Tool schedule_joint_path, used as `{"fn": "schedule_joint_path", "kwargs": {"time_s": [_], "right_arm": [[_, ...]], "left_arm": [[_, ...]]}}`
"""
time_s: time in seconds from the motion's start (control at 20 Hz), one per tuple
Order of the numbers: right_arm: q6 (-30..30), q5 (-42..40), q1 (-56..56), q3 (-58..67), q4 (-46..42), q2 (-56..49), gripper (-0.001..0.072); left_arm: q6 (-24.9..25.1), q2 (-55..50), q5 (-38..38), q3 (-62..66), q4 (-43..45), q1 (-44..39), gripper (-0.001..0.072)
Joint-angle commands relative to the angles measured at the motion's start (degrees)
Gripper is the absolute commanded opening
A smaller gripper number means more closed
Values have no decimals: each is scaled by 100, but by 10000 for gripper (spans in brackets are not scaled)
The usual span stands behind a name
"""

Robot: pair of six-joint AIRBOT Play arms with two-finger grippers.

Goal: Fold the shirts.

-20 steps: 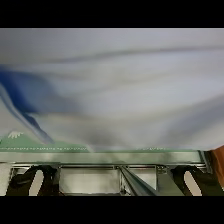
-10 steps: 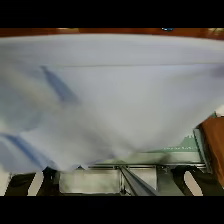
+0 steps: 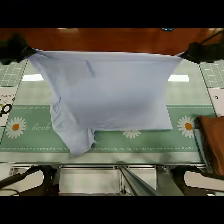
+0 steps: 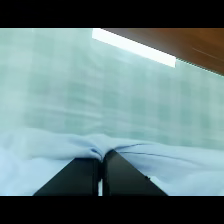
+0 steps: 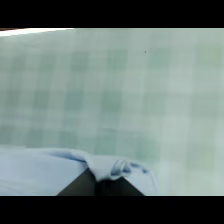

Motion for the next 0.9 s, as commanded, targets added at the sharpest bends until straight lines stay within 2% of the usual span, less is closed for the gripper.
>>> {"fn": "schedule_joint_path", "kwargs": {"time_s": [0.0,0.2,0.35,0.55,0.8,0.85], "right_arm": [[-50,-367,44,1143,398,-1781,26],[367,-431,153,2269,380,-2903,26],[732,-286,168,2387,262,-3237,26],[730,195,162,2389,133,-3285,27],[713,1388,-39,2387,66,-3279,27],[706,1659,-76,2387,13,-3279,27]], "left_arm": [[57,-1947,400,975,-79,-212,20],[-210,-3178,372,2009,-74,-428,20],[-400,-3364,203,2044,-70,-492,19],[-382,-3359,-503,2044,79,-415,20],[372,-3292,-1805,2041,118,-315,20],[398,-3292,-2024,2039,199,-313,20]]}}
